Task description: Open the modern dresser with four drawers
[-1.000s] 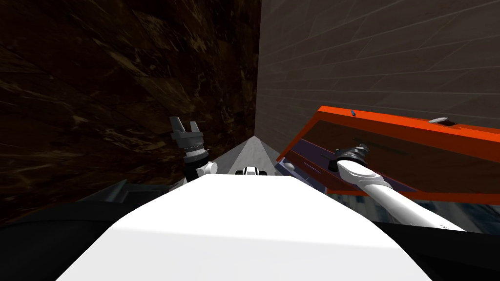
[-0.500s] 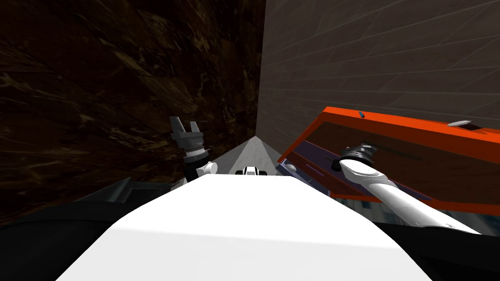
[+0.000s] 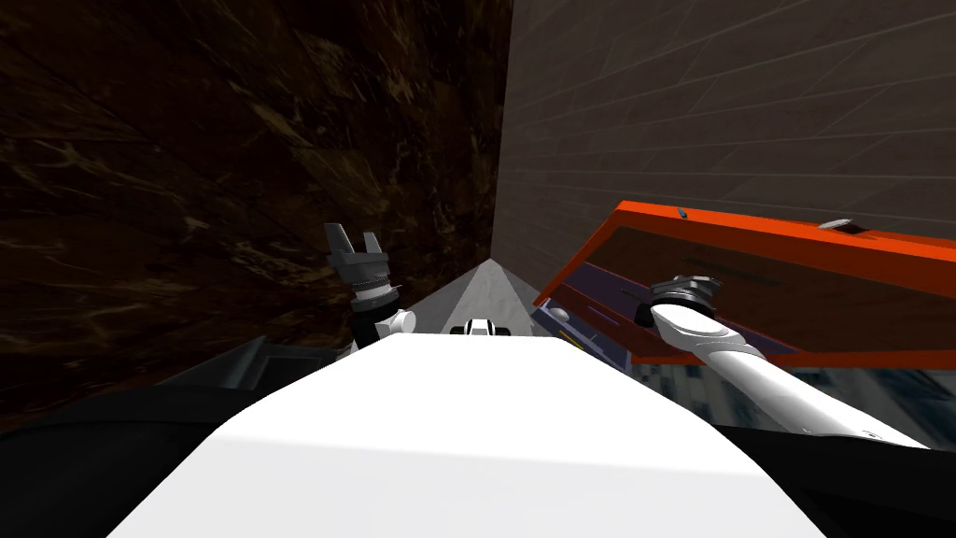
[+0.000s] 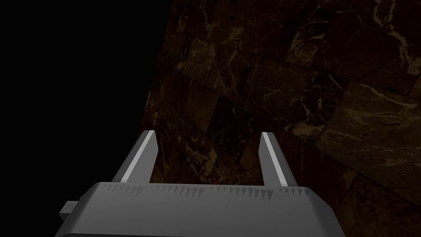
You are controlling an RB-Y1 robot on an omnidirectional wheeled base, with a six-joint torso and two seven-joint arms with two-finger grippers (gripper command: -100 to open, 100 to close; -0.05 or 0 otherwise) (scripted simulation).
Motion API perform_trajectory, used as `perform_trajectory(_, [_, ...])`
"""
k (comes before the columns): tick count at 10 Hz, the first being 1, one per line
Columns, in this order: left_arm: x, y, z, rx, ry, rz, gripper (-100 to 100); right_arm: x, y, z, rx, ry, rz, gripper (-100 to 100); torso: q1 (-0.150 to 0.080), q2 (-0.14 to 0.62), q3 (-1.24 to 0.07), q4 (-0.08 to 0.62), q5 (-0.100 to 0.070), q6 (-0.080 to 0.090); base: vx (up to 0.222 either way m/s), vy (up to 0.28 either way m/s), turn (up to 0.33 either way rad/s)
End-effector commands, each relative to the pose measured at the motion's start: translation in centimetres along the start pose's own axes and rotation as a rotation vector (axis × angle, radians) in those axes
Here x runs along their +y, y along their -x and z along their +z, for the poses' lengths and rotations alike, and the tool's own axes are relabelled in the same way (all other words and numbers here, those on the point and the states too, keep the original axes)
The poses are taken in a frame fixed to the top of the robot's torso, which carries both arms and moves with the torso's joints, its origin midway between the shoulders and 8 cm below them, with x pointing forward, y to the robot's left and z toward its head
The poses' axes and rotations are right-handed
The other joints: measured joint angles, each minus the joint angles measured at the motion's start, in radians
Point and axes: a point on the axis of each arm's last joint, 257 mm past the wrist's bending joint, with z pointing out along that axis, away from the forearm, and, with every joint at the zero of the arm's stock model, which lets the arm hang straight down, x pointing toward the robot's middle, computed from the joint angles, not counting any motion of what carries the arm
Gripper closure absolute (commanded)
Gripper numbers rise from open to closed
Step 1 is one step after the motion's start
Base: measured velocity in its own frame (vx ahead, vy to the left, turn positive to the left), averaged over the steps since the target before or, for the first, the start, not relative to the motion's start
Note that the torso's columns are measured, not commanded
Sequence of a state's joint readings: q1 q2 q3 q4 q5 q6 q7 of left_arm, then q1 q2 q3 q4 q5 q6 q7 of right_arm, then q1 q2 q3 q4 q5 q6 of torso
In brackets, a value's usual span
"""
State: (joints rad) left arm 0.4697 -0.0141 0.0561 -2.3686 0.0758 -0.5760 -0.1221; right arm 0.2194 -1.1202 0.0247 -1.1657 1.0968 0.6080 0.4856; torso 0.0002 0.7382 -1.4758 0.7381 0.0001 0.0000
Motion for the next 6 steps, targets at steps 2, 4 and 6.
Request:
perform_trajectory(2, [0.0,0.0,0.0,0.0,0.0,0.0,0,-0.4,0.0,0.7,-0.002,0.027,0.032,-100,-0.009,-0.006,-0.004,-0.002,-0.003,0.0,0.005,-0.017,-0.002])
perform_trajectory(4, [0.0,0.0,0.0,0.0,0.0,0.001,0,-0.7,0.1,1.3,-0.004,0.048,0.058,-100,-0.003,-0.003,-0.002,-0.001,-0.001,0.0,0.034,-0.045,0.001])
perform_trajectory(6, [0.0,0.0,0.0,0.0,0.0,0.001,0,-1.0,0.2,1.8,-0.006,0.066,0.082,-100,0.001,0.001,0.0,0.0,0.0,0.0,0.028,-0.036,0.0])
